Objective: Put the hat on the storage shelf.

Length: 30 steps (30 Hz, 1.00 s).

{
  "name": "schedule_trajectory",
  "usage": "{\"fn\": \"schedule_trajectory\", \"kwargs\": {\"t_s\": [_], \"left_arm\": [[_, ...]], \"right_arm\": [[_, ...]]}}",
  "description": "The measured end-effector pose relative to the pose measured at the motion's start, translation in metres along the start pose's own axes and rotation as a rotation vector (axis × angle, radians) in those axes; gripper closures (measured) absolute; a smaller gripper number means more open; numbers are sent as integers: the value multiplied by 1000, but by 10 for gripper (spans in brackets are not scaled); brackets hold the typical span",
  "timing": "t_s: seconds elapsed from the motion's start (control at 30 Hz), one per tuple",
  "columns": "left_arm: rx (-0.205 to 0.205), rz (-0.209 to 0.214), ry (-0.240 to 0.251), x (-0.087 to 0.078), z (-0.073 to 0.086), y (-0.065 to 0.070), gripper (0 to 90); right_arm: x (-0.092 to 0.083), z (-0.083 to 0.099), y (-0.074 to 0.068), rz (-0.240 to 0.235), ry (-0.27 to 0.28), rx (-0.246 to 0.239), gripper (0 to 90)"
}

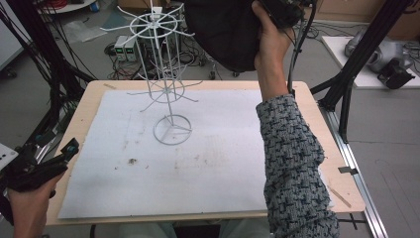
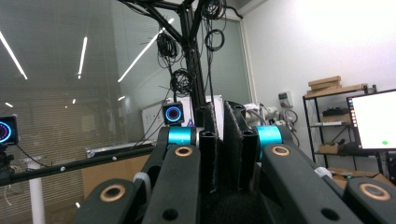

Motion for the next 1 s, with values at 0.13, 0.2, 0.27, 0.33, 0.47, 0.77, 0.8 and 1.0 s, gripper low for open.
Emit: {"fn": "schedule_trajectory", "kwargs": {"t_s": [0.13, 0.2, 0.27, 0.33, 0.47, 0.77, 0.8, 1.0], "left_arm": [[0, 2, -2, 1, 0, 1, 230], [3, 3, -3, 1, 0, 1, 230], [3, 3, -2, 1, 0, 1, 230], [5, 2, -2, 0, 0, 1, 230], [5, 4, 1, 0, -1, 1, 230], [9, 11, -6, 3, 1, 5, 230], [10, 11, -7, 3, 1, 5, 230], [7, 11, -4, 2, 0, 5, 230]], "right_arm": [[-1, 6, 2, -3, -4, 12, 840], [-2, 9, 3, -4, -7, 15, 839], [-4, 13, 4, -9, -16, 14, 839], [-6, 17, 4, -9, -26, 9, 838], [-11, 23, 4, -9, -53, -8, 860], [-22, 37, -7, -2, -93, -51, 867], [-23, 39, -7, -6, -97, -45, 879], [-25, 40, -18, -36, -87, -52, 869]]}}
Point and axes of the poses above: each handheld gripper's, and its own axes: x roughly forward along the jaws, z roughly out of its underside, y roughly to its right, the point moved 6 cm from there along x, roughly forward along the jaws, and after that the axes turned 8 degrees about -z, right-handed, at the moved point
